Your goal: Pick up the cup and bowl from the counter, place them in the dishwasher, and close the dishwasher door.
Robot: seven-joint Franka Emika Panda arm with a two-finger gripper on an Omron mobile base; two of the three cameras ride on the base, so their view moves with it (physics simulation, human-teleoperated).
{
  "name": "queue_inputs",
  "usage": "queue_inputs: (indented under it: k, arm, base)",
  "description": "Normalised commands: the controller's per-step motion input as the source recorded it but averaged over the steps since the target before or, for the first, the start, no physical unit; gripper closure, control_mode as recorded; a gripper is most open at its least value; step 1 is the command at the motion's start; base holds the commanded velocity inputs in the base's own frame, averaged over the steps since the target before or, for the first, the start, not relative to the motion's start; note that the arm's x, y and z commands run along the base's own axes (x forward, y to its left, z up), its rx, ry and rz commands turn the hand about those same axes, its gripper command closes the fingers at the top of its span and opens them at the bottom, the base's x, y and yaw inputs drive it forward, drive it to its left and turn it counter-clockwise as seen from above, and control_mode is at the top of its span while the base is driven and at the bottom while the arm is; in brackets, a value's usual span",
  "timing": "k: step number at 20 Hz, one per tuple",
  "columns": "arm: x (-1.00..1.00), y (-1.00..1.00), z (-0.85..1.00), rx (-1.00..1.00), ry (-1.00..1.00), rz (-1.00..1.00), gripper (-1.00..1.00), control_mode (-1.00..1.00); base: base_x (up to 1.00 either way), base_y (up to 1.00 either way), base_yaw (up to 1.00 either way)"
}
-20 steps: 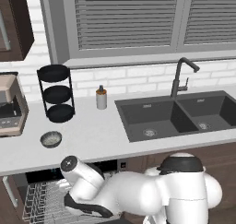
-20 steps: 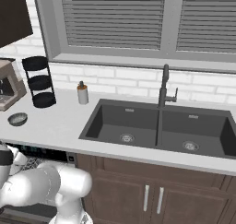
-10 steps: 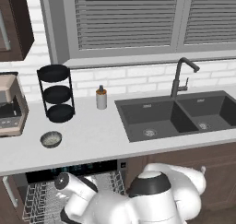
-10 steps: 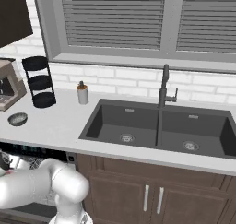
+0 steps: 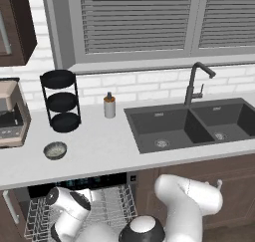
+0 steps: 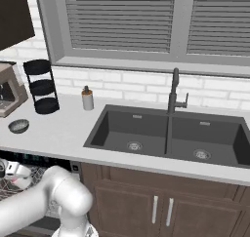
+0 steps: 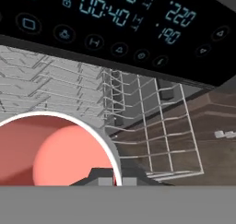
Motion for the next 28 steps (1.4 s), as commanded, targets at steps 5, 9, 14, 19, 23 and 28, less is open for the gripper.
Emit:
queue_inputs:
  k: [5, 9, 14, 19, 23, 28]
  arm:
    - [0.37, 0.2, -0.31, -0.1, 0.01, 0.0, 1.0, -1.0]
    - [0.34, 0.13, -0.48, -0.09, 0.0, 0.0, 1.0, -1.0]
    - [0.09, 0.06, -0.37, 0.0, 0.0, 0.0, 1.0, -1.0]
    - [0.0, 0.0, -0.38, 0.0, 0.01, 0.0, -1.0, -1.0]
    - [0.0, 0.0, -0.09, 0.0, 0.0, 0.0, -1.0, -1.0]
    - [0.0, 0.05, 0.0, 0.03, 0.0, 0.0, -1.0, -1.0]
  base:
    - [0.0, 0.0, 0.0]
    - [0.0, 0.0, 0.0]
    - [0.0, 0.0, 0.0]
    - [0.0, 0.0, 0.0]
    - [0.0, 0.0, 0.0]
    - [0.0, 0.0, 0.0]
